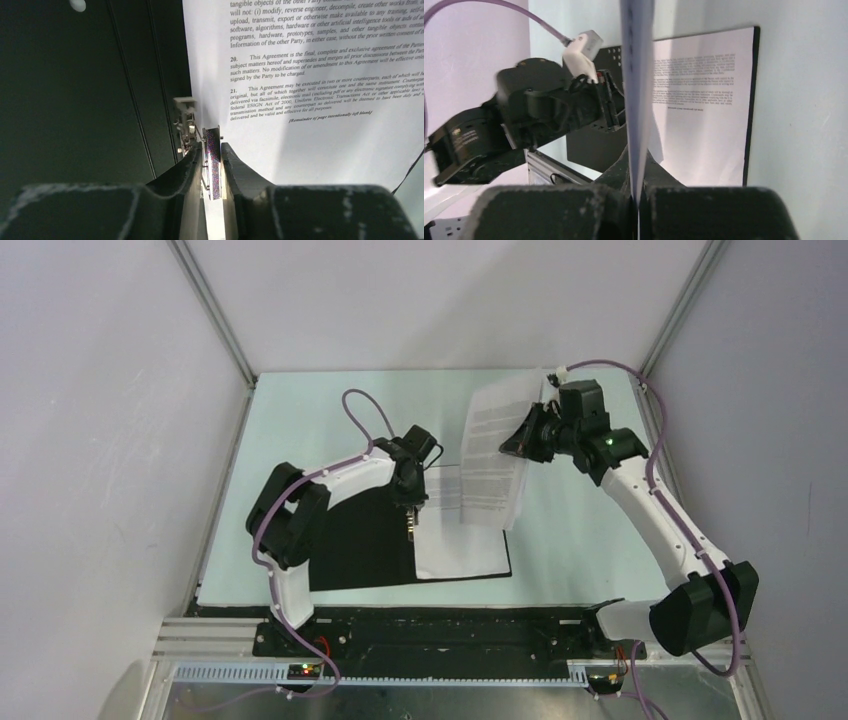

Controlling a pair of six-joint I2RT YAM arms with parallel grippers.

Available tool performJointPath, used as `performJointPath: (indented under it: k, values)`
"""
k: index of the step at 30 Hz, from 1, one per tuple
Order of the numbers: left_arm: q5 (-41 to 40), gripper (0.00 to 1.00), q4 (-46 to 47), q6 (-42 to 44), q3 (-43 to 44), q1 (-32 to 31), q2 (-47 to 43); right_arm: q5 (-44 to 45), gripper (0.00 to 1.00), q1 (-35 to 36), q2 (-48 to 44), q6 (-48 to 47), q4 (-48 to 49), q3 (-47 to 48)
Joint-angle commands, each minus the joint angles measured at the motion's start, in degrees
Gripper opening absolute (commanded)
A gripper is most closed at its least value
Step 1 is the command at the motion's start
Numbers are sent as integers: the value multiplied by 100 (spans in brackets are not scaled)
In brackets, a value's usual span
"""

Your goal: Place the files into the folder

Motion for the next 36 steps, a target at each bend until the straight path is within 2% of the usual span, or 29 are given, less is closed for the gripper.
performJointPath:
  k: [1,5,6,9,11,17,21,25,31,36]
  values:
    - [194,9,-76,189,-11,-24,-303,-787,0,-426,-133,444,921,-1040]
    - [236,10,-75,235,32,-16,-254,-366,0,-476,392,227,1200,-2253]
    - [238,10,-80,238,36,-16,-233,-311,0,-472,492,212,1307,-2373]
    - [214,11,-74,235,30,-22,-226,597,0,-228,761,65,1286,-2654]
    - [177,15,-80,248,25,-26,-248,952,0,-104,838,1,1220,-2666]
    - [128,32,-76,351,103,-21,-442,1572,0,59,974,-146,1124,-2618]
    - [153,48,-84,478,149,-24,-708,1785,0,136,1096,-263,1140,-2551]
    - [10,55,-88,480,-175,-27,-1319,1862,0,330,1179,-406,1072,-2299]
    - [-59,50,10,198,-883,130,-1730,1770,0,786,1361,-537,978,-1938]
    - [140,39,117,385,-433,673,-1337,1697,0,920,1519,-667,1013,-1819]
